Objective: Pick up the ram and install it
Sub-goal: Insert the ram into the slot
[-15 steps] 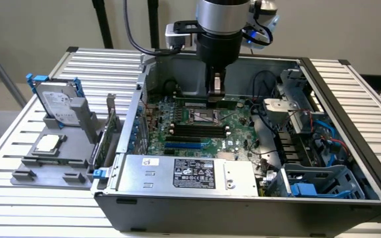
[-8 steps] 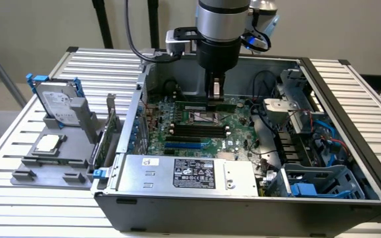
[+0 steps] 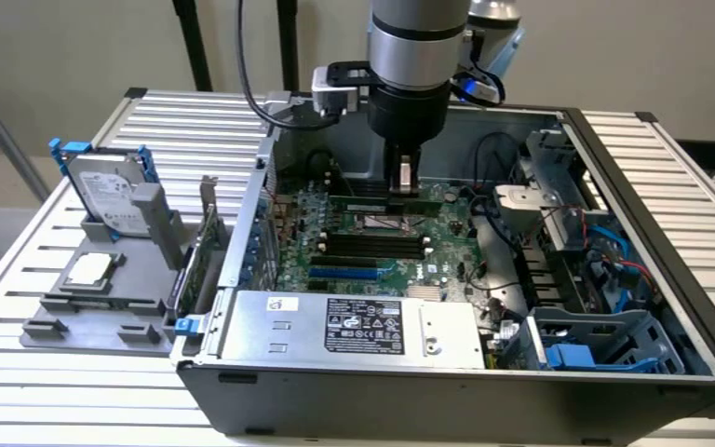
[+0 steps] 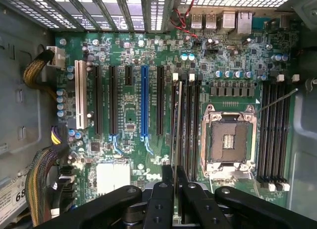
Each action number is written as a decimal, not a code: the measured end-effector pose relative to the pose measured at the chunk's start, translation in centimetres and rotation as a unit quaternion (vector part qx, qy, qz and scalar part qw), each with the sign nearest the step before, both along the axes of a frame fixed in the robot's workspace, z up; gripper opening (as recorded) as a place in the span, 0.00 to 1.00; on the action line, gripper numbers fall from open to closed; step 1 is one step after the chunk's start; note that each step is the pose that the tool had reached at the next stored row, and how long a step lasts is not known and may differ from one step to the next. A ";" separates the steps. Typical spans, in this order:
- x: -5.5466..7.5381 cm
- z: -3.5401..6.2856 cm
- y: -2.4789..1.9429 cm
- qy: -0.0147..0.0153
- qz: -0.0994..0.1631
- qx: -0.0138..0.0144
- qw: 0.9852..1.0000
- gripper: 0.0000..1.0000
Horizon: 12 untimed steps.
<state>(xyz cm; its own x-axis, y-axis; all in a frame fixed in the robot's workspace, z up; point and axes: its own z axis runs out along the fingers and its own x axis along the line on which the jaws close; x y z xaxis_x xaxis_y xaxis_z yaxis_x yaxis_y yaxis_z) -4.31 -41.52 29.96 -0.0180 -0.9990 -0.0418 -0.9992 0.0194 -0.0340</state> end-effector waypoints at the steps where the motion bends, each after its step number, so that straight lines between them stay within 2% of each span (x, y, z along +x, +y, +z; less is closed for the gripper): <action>1: 0.0 -0.13 0.00 0.000 0.000 0.000 1.000 0.14; 5: 0.0 -0.74 0.00 0.002 0.000 0.000 1.000 0.14; 12: 0.2 -2.01 0.00 0.002 0.000 0.000 1.000 0.14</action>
<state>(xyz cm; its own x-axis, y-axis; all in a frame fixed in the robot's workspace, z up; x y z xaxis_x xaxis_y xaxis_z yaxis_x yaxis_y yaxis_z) -4.09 -41.52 27.94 -0.0182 -0.9990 -0.0420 -0.9994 0.0195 -0.0298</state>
